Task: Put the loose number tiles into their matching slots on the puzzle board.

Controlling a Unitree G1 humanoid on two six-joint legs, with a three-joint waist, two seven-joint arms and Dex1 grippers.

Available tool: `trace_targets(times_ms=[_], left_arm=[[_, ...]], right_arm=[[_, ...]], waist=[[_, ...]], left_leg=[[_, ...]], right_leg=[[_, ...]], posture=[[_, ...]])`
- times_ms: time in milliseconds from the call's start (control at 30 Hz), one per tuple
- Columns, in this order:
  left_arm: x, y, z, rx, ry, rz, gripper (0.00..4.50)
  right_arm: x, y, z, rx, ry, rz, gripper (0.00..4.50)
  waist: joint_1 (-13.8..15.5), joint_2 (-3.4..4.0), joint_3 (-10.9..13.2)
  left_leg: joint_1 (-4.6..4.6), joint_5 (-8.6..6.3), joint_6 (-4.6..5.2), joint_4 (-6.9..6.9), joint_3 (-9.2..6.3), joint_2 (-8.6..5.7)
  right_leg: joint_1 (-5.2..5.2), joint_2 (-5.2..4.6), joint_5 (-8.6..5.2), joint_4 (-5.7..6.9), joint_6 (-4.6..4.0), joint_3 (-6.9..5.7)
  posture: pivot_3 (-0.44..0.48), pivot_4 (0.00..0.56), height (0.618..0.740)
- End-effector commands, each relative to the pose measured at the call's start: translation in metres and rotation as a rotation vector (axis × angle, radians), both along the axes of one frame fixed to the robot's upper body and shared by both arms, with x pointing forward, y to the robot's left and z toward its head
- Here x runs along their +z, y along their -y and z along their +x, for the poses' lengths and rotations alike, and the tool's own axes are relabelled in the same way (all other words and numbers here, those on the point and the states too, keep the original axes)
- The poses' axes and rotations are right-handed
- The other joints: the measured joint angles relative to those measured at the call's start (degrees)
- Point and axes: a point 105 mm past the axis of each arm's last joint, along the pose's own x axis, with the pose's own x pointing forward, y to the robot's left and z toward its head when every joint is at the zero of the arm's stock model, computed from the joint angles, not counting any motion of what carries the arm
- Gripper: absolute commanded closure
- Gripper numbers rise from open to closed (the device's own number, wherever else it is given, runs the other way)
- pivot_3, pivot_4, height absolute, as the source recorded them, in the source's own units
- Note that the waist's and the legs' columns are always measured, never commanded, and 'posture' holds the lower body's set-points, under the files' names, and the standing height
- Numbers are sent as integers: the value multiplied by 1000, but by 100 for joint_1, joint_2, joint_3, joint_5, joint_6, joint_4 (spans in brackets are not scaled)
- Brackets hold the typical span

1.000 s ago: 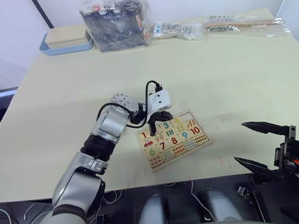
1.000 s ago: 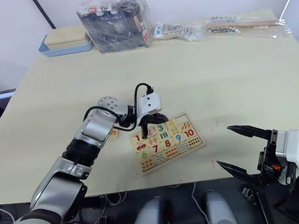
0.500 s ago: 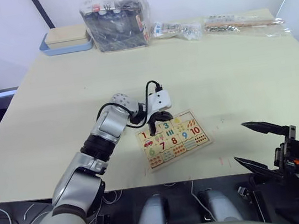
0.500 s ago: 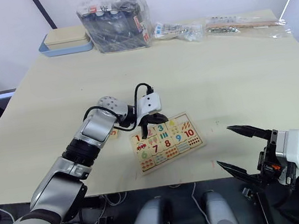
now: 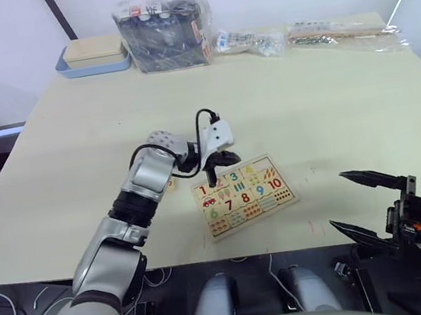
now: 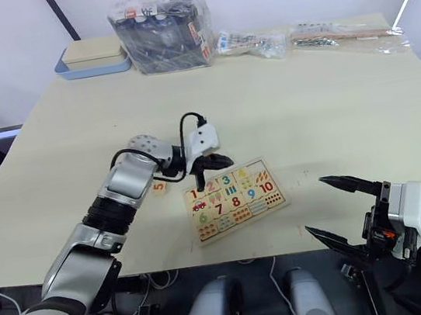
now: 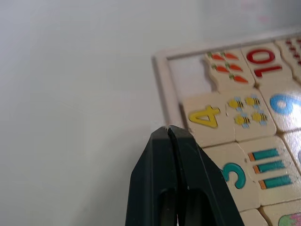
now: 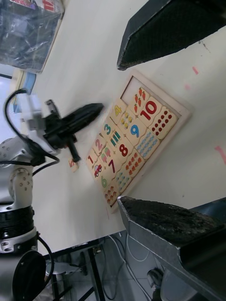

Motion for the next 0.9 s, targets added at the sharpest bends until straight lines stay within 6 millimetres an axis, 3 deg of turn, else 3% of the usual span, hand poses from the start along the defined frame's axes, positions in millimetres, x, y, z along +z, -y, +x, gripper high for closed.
trace_targets(times_ms=[33,233,300,467,600,733,833,900], left_arm=[[30,-8,-2,33,33,-137,4454],[59,-37,-21,173,-24,-377,4454],[69,-49,-20,250,87,-468,4454],[63,-69,-31,380,116,-503,4454],[51,-95,-58,450,117,-558,4454],[40,-115,-75,541,118,-587,4454],[24,-144,-95,661,116,-567,4454],[18,-149,-108,691,97,-570,4454]], right_arm=[[8,3,2,2,31,-15,0],[11,3,24,-54,43,-8,0],[13,2,30,-54,46,20,0],[13,4,39,-61,40,40,0],[10,5,43,-18,-46,82,0],[6,17,45,-43,-52,77,0],[-1,34,46,-105,-69,91,0],[-6,44,44,-129,-84,92,0]], waist=[[-3,0,0],[-21,1,-1],[-14,2,-1],[25,0,-2],[-18,2,-2],[7,3,-3],[8,2,-6],[0,2,-5]], left_leg=[[0,0,0,0,0,1],[4,0,0,-1,-1,8],[4,0,-1,-1,-2,7],[4,0,-1,0,-5,1],[10,0,-1,-3,0,2],[15,0,-2,-7,0,8],[15,0,-1,-6,-3,6],[15,-1,0,-7,-1,5]], right_leg=[[0,0,0,0,0,0],[0,-1,0,4,-2,-2],[0,-1,0,4,-2,-2],[3,-14,1,4,-1,-8],[6,-20,2,1,-2,-9],[6,-38,1,2,-6,-11],[9,-45,-11,0,-28,-18],[9,-64,-11,-3,-28,-19]], posture=[[0,150,740],[0,150,740],[0,150,740],[0,150,740],[0,150,740],[0,150,740],[0,150,740],[0,150,740]])
